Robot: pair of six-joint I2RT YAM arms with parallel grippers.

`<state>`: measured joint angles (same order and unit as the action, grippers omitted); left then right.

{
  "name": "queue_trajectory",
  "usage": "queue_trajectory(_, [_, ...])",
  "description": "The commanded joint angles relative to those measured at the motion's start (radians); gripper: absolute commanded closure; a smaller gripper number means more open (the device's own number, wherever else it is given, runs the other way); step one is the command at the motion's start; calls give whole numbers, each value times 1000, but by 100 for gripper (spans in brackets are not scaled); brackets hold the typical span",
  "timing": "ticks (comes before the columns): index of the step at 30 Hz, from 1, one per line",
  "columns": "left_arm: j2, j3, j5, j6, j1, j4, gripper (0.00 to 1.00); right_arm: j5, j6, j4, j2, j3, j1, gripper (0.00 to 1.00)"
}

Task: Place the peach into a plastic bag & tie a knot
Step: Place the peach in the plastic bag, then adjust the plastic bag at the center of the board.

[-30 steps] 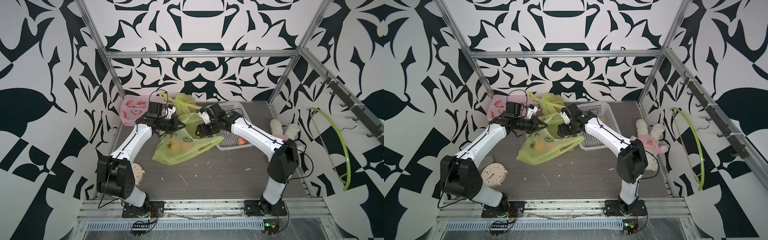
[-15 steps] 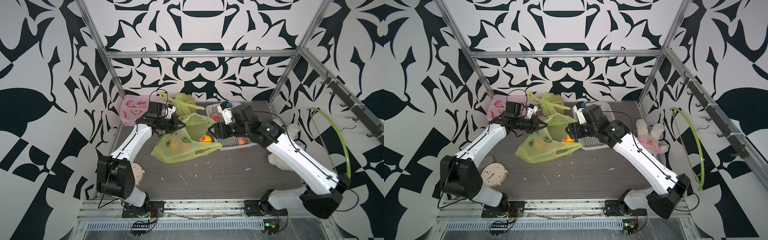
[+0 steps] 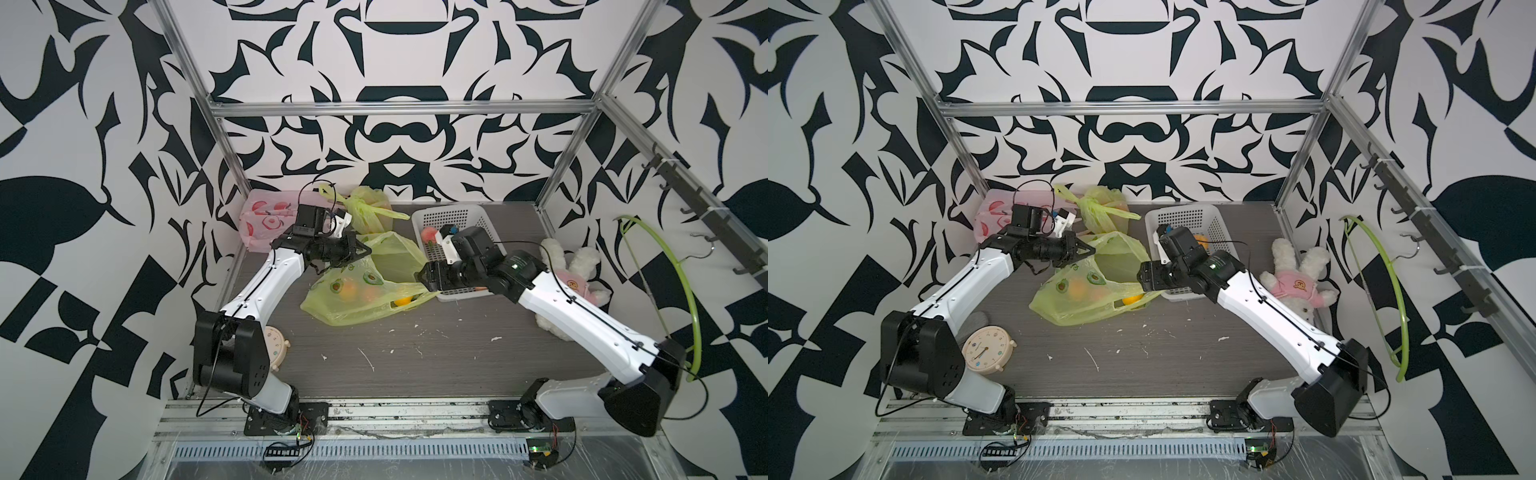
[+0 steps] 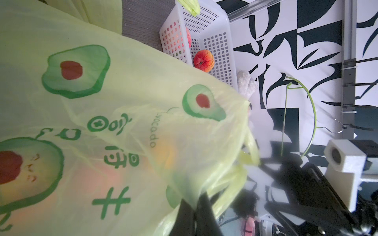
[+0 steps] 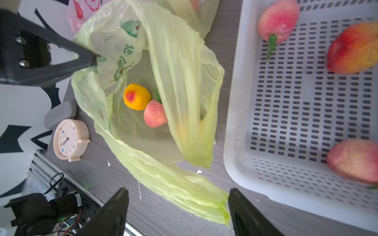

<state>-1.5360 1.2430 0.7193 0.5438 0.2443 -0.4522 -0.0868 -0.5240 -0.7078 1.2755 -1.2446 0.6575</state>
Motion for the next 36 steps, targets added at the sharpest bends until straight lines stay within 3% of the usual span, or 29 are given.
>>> queue_trajectory(1, [21,-29,6,-2,-2,19,100,0,-93,56,-97,72,-24,19])
queue_trajectory(15, [33,-52,6,5,-3,29,100,-77,-323,279,-137,293,-15,21])
queue_trajectory(23, [33,-51,4,9,-2,33,100,-83,-389,353,-134,343,15,30])
queue_trajectory(29, [34,-53,5,14,-1,37,100,-53,-425,385,-137,360,52,51])
queue_trajectory(35, [52,-57,-7,11,-2,17,100,-26,-424,378,-138,314,68,88])
queue_trajectory(36, [62,-53,-24,5,-1,-1,91,-28,-416,371,-131,292,73,95])
